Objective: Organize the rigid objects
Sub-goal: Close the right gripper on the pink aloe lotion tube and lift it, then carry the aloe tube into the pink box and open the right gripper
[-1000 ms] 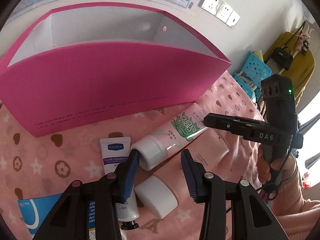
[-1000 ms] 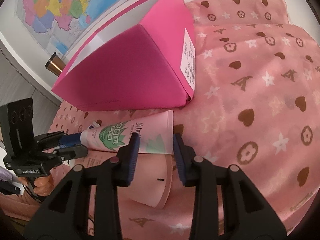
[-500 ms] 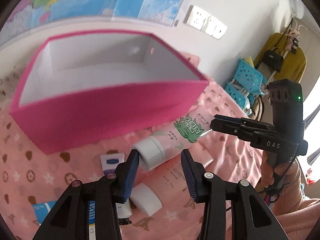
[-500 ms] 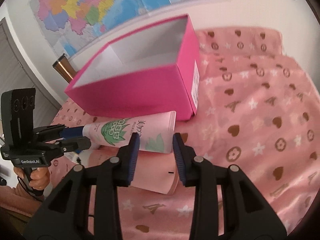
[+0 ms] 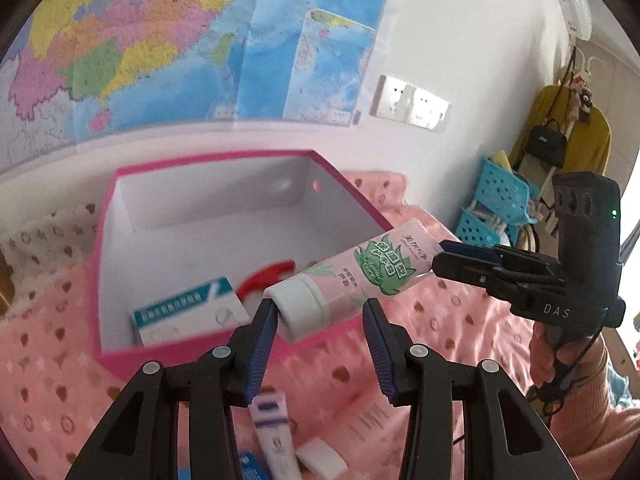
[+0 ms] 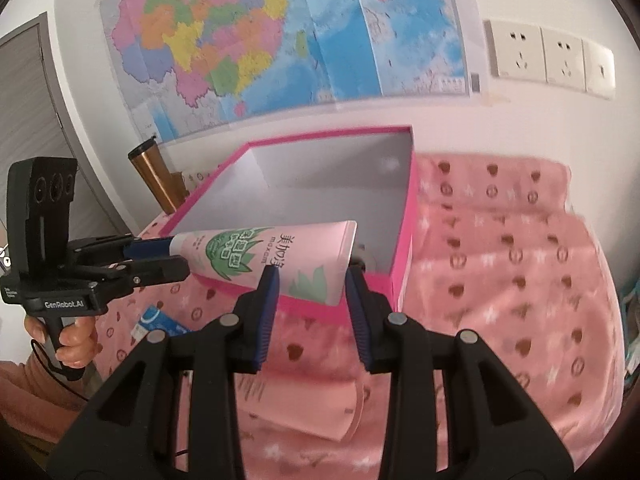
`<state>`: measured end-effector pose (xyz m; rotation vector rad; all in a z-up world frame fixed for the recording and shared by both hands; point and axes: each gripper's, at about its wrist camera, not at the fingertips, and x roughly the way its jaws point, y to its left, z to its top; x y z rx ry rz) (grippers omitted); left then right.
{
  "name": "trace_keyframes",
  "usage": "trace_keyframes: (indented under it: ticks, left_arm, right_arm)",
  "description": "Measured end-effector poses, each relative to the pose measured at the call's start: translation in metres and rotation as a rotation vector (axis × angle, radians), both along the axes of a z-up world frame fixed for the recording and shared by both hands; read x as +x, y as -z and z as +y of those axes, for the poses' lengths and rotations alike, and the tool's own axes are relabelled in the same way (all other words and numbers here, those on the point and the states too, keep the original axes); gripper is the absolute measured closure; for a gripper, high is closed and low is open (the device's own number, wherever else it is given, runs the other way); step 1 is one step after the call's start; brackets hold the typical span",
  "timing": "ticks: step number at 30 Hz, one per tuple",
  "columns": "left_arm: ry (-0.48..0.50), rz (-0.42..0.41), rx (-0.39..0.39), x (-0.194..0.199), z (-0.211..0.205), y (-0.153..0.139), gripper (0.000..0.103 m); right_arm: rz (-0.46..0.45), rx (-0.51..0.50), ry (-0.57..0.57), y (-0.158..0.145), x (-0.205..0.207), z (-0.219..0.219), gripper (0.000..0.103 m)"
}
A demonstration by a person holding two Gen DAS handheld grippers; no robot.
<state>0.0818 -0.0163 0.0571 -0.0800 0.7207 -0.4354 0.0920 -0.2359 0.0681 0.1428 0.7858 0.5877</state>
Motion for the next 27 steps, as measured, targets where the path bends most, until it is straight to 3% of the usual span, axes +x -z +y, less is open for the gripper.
trace_keyframes:
  ticks: [8, 16, 23, 27]
  left_arm:
    - [-0.044, 0.035, 0.011, 0.043, 0.007, 0.005, 0.059]
    - [-0.062, 0.117, 0.018, 0.075, 0.007, 0.028, 0.059]
    - [-0.077, 0.167, 0.036, 0.091, 0.003, 0.041, 0.059]
    - [-0.089, 0.165, 0.037, 0.090, 0.006, 0.043, 0.059]
  right_arm:
    - [0.012, -0.031, -0.009, 0.004, 0.039, 0.011, 0.066]
    - [0.059, -0.125, 0.003, 0.026, 0.065, 0.024, 0.066]
    - [0.029, -0.215, 0.053, 0.030, 0.075, 0.034, 0.065]
    - [0.008, -0.225, 0.077, 0.028, 0.075, 0.033, 0.053]
